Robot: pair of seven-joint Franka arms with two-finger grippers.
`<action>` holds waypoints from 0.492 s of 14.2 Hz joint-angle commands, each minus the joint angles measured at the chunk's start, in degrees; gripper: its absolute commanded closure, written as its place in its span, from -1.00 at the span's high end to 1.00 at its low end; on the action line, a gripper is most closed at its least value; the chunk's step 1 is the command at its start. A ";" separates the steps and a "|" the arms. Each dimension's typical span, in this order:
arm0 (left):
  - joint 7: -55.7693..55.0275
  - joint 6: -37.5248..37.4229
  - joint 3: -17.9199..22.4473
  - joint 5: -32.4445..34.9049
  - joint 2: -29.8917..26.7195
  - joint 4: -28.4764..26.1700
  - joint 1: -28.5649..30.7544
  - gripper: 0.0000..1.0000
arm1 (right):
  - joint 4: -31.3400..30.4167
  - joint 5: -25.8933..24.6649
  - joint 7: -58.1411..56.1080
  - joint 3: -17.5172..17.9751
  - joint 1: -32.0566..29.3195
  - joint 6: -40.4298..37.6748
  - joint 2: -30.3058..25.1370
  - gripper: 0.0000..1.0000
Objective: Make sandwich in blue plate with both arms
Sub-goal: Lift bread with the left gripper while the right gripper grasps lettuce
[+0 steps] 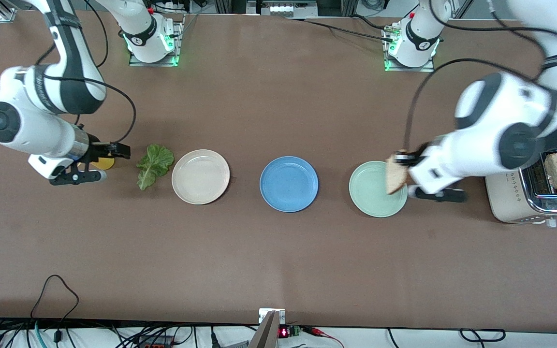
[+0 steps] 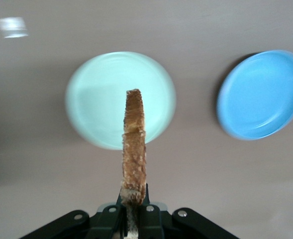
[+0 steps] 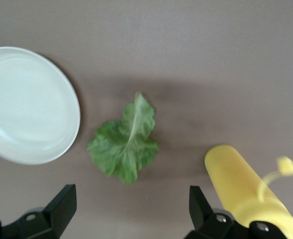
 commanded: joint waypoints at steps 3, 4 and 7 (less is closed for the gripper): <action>-5.67 14.41 0.19 -8.73 7.36 1.12 -7.29 -0.98 | -14.16 0.37 3.85 0.01 2.16 20.19 -0.53 1.00; -5.67 16.87 0.27 -8.82 8.59 0.78 -8.69 -0.98 | -14.35 0.46 4.12 0.01 2.34 21.87 1.22 1.00; -7.76 28.01 0.19 -9.52 10.10 -4.13 -11.77 -0.98 | -14.70 0.46 4.21 0.01 2.35 28.55 5.88 1.00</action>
